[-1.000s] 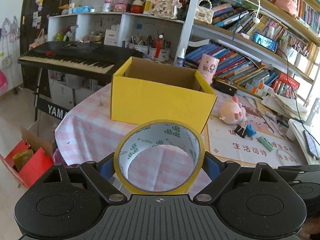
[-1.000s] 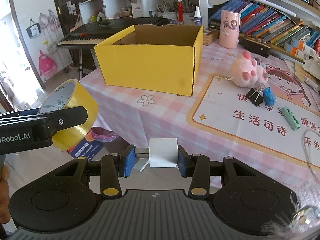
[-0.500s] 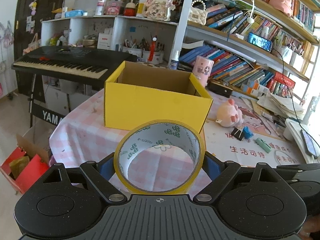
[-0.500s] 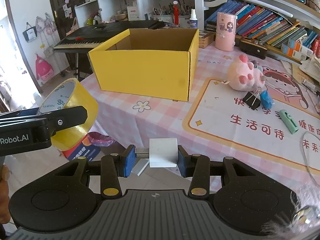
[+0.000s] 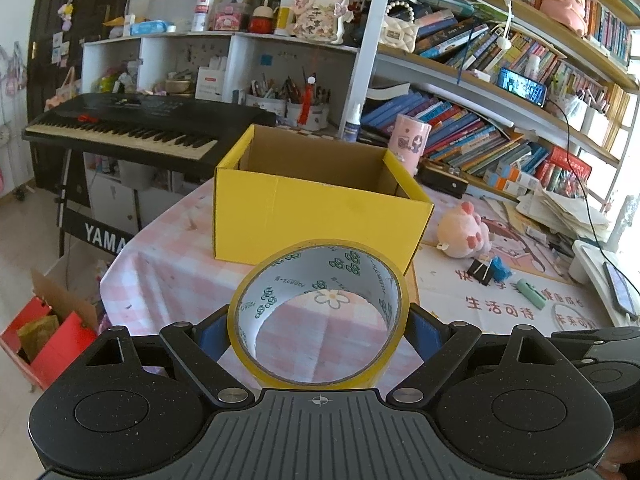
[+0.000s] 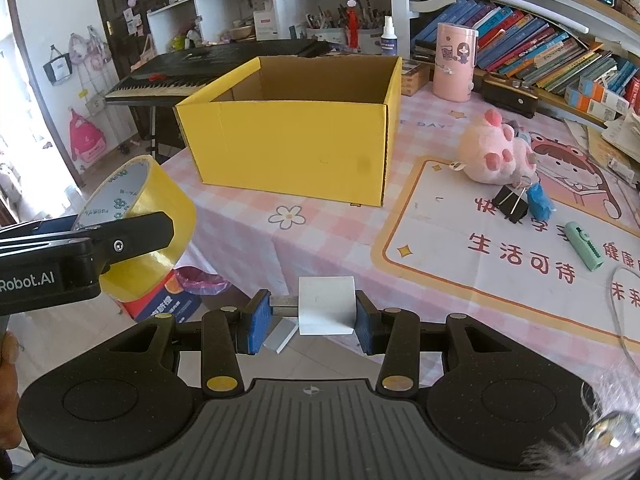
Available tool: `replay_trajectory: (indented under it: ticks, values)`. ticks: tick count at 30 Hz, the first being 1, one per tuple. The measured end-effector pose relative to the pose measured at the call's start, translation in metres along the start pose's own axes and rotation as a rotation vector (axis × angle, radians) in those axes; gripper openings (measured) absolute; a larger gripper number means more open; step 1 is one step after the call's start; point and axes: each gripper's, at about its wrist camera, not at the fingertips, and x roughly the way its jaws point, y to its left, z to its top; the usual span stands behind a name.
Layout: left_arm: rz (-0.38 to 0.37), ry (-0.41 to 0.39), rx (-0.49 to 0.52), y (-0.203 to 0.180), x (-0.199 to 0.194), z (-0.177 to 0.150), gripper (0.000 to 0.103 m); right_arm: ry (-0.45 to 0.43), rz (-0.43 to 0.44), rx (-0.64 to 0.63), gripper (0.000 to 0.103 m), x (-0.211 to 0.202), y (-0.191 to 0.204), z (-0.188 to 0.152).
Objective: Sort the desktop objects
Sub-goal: 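Carry the tape roll with the left gripper toward the yellow box while the right gripper carries the plug, then lower both tools into the box and open the right gripper to drop the plug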
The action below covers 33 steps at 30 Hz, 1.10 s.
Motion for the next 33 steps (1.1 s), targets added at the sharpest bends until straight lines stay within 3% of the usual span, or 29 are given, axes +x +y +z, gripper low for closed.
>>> replay_trajectory:
  ticks: [16, 33]
  values:
    - [0.020, -0.066, 0.019, 0.008, -0.004, 0.022, 0.090, -0.041, 0.000, -0.007, 0.040, 0.006, 0.006, 0.019]
    - [0.055, -0.178, -0.006, -0.002, 0.033, 0.075, 0.090, -0.156, 0.030, -0.049, 0.040, 0.022, -0.017, 0.088]
